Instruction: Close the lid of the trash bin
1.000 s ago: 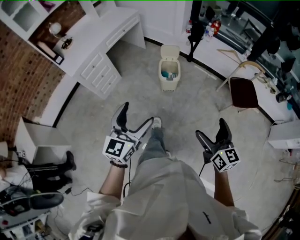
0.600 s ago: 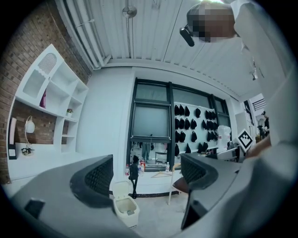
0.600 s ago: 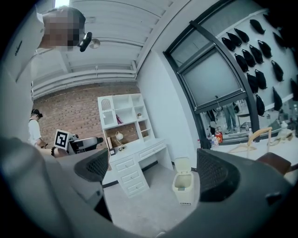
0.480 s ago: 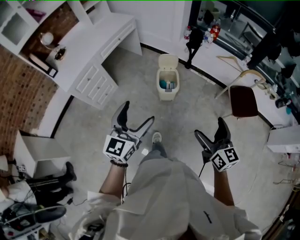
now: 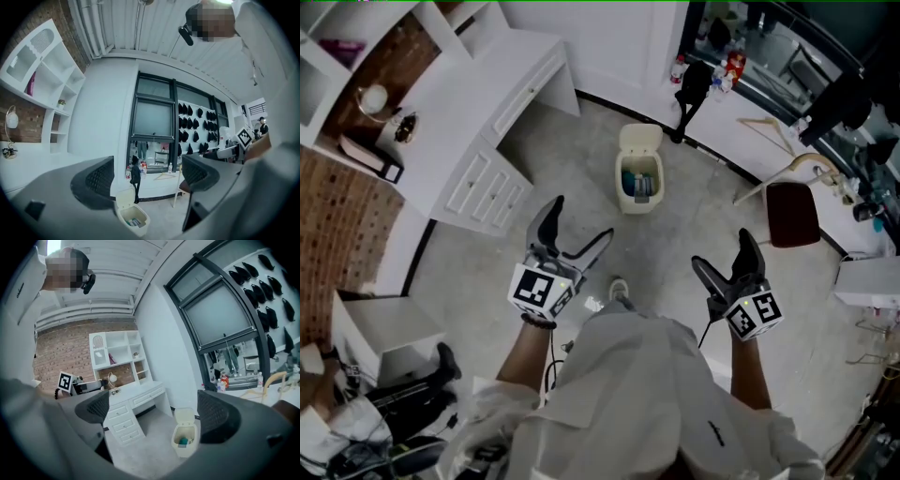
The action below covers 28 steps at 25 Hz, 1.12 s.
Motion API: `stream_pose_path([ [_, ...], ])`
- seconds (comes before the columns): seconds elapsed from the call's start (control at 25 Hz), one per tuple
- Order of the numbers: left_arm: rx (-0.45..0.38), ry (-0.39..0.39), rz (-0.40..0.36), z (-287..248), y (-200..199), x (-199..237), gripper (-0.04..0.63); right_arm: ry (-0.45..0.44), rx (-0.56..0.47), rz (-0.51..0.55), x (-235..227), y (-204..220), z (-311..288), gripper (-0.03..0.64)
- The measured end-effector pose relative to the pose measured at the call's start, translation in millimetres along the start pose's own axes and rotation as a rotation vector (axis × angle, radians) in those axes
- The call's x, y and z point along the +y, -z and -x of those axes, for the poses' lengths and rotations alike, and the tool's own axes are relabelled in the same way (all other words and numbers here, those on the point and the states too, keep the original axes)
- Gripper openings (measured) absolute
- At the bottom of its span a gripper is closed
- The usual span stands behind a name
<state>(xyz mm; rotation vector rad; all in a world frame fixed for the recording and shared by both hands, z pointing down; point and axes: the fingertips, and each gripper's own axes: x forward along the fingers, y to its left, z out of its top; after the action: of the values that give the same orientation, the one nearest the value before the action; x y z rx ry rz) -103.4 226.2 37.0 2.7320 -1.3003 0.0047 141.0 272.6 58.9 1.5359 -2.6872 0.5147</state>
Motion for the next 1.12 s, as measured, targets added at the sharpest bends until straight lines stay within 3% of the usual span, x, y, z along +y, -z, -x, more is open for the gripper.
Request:
stream_pose_path([
  [0.44, 0.053, 0.067, -0.017, -58.9, 15.9, 40.4, 0.437, 0.006, 0.046, -0.012, -24.6, -0.8, -68.1, 0.579],
  [0.88, 0.096, 0.000, 0.004, -139.4, 34.0, 81.1, 0.436, -0.020, 0.048, 0.005, -96.1, -20.1, -144.4, 0.578],
  [1.12, 0.176, -0.026, -0.015, -209.2, 59.7, 109.9, 0.436, -0.072, 0.089, 0.050, -147.6, -30.9, -201.2, 0.578],
])
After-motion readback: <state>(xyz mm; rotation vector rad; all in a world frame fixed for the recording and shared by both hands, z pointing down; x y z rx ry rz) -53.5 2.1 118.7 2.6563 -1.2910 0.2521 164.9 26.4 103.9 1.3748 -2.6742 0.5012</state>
